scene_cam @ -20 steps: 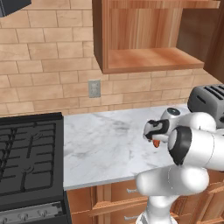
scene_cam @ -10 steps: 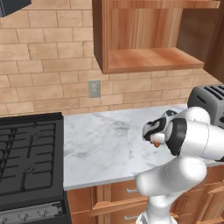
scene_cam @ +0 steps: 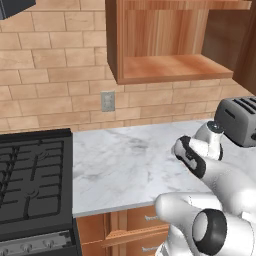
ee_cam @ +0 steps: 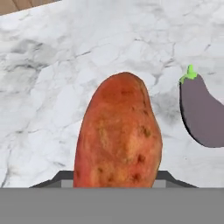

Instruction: Pick the sweet potato, eggplant from the counter and place them in the cabinet. Then close the cabinet.

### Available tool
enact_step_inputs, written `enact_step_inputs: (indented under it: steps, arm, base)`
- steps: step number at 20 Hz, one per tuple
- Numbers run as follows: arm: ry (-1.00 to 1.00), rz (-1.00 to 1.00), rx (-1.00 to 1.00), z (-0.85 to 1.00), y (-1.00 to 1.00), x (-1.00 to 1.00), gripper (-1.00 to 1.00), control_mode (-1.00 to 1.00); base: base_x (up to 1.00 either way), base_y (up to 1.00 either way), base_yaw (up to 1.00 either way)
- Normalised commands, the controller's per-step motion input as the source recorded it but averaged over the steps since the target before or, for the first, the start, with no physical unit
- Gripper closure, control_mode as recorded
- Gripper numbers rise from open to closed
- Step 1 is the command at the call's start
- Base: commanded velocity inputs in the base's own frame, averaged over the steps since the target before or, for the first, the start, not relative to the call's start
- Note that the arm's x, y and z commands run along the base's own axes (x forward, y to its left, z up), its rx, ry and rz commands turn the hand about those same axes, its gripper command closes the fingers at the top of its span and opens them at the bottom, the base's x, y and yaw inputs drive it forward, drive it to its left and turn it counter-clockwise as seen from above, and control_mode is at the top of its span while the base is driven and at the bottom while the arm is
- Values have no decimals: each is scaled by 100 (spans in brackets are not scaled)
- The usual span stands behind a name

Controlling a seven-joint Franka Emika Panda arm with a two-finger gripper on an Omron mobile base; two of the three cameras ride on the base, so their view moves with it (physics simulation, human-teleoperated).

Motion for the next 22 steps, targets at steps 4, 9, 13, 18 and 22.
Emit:
enact_step_inputs:
  steps: [4,9,13,18,22]
  arm:
    - [-1,-6,0,100,0,-72,100,-100]
    - [-5,-7,-1,100,0,-64,100,-100]
    - [-4,-2,-2,100,0,-21,100,-100]
    - [-3,-1,-2,100,0,-3,100,-100]
    - [3,-11,0,100,0,-1,100,-100]
  base:
    - [0,0,0]
    - [0,0,0]
    - [0,0,0]
    - [0,0,0]
    - [0,0,0]
